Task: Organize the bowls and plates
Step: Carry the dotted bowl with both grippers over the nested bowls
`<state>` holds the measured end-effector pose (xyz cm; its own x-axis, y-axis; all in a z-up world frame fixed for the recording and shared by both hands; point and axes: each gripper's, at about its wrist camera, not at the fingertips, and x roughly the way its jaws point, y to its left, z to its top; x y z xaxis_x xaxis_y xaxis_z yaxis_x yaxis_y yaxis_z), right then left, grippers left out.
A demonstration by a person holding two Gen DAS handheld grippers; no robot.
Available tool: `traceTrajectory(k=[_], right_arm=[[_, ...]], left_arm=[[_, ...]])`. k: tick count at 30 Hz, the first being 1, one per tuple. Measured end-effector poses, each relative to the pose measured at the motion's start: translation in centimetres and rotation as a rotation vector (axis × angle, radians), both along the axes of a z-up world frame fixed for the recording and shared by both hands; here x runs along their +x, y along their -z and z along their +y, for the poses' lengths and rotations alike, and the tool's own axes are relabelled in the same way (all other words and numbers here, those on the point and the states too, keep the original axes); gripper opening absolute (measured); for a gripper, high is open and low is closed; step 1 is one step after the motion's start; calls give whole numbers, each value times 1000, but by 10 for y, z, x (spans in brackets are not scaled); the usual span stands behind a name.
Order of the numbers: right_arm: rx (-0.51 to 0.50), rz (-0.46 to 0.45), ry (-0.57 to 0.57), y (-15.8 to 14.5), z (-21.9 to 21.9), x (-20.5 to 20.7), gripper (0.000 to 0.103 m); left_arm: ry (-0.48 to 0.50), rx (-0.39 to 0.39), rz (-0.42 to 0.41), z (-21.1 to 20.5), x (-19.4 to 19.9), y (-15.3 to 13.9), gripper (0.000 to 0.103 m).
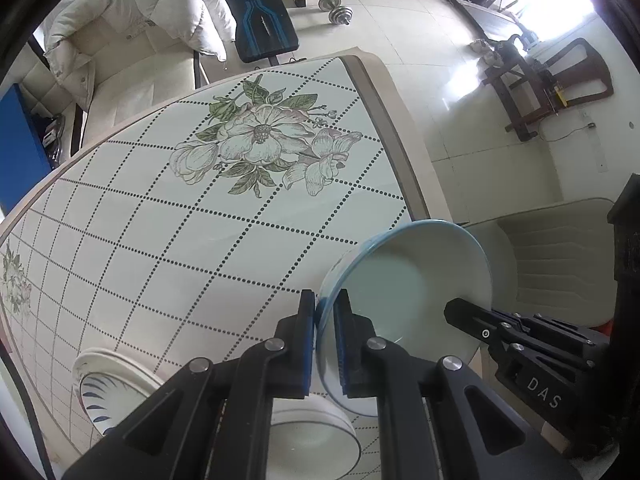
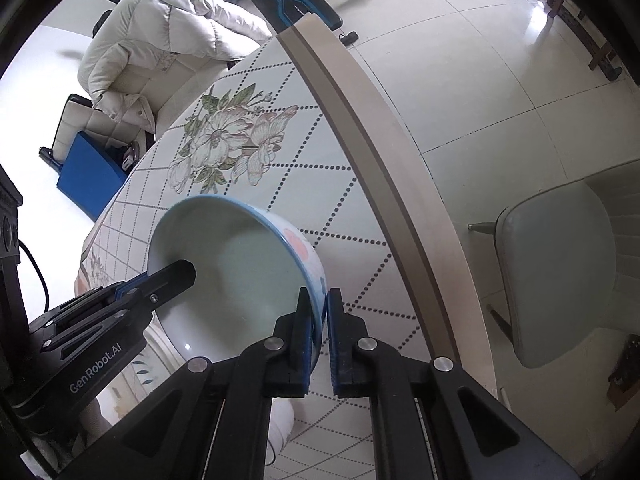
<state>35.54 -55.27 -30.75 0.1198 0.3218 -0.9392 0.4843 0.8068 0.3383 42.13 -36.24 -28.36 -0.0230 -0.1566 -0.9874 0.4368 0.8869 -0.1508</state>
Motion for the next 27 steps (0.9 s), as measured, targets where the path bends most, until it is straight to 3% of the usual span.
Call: traceTrajectory(k=[8,14,20,27], right_arm=[[5,-43,-33,-46,35,-30,8],[5,-55,-69,-66,65,-56,8],[17,-43,-104,-63,91,-76,8],[40,13,-140,-36,118,-91,8]], left_arm=[[11,-3,-56,31,-34,-42,7],[-9,-7,-61,61,-56,-49,7],[-34,5,-25,89,-75,-37,7],[-67,35,34,110,-88,-9,7]])
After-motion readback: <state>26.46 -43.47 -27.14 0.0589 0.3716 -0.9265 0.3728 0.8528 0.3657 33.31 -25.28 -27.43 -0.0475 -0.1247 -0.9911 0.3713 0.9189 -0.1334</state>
